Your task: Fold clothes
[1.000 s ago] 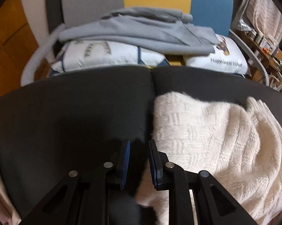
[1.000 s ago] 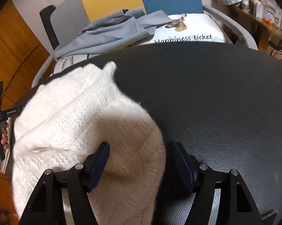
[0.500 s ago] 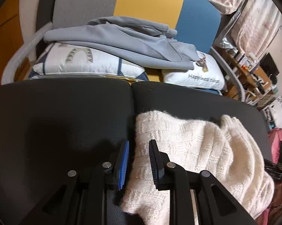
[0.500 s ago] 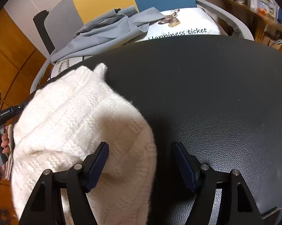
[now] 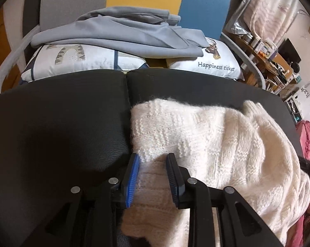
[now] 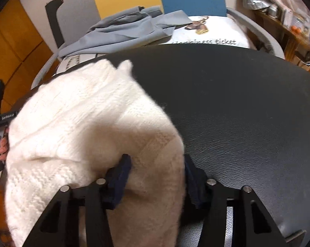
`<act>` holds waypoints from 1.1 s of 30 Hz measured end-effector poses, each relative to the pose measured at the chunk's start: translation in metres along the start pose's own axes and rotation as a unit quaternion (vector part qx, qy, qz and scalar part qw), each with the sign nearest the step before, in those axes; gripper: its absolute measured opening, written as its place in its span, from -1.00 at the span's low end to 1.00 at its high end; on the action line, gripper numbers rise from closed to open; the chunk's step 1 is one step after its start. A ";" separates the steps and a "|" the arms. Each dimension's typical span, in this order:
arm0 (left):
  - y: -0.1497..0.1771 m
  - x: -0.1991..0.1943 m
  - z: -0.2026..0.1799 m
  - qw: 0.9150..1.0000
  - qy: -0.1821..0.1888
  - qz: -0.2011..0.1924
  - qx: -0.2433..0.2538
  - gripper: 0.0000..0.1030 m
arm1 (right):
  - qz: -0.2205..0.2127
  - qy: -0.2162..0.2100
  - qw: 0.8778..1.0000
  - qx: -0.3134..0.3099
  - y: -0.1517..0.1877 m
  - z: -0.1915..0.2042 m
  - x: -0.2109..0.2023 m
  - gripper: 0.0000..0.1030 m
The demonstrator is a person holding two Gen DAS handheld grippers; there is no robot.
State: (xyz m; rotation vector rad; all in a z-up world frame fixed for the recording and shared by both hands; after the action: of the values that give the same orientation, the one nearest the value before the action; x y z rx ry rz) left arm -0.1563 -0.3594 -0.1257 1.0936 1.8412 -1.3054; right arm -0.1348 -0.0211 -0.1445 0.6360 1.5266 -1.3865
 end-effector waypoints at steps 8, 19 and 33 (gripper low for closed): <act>-0.002 -0.013 0.007 0.999 0.038 -0.008 -0.029 -0.48 | 0.012 -0.021 1.000 0.017 0.006 0.001 -0.005 0.08; 0.003 0.000 0.006 1.000 -0.002 -0.001 -0.001 -0.24 | 0.005 -0.007 0.999 -0.039 0.013 0.016 -0.002 -0.14; 0.007 0.004 0.000 0.999 -0.014 0.023 0.030 0.26 | -0.013 -0.013 0.999 -0.035 0.015 0.017 0.000 -0.25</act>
State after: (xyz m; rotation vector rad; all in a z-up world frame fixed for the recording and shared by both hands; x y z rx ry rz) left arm -0.1519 -0.3570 -0.1320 1.1371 1.7578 -1.3510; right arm -0.1168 -0.0342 -0.1496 0.5543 1.5617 -1.3495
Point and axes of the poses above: each gripper's, at about its wrist camera, not at the fingertips, and x roughly the way its jaws point, z to its left, y to its underside, the point moved 9 cm from there along x, roughly the way its jaws point, and after that the axes turned 6 degrees about y, right-handed, at the moved point
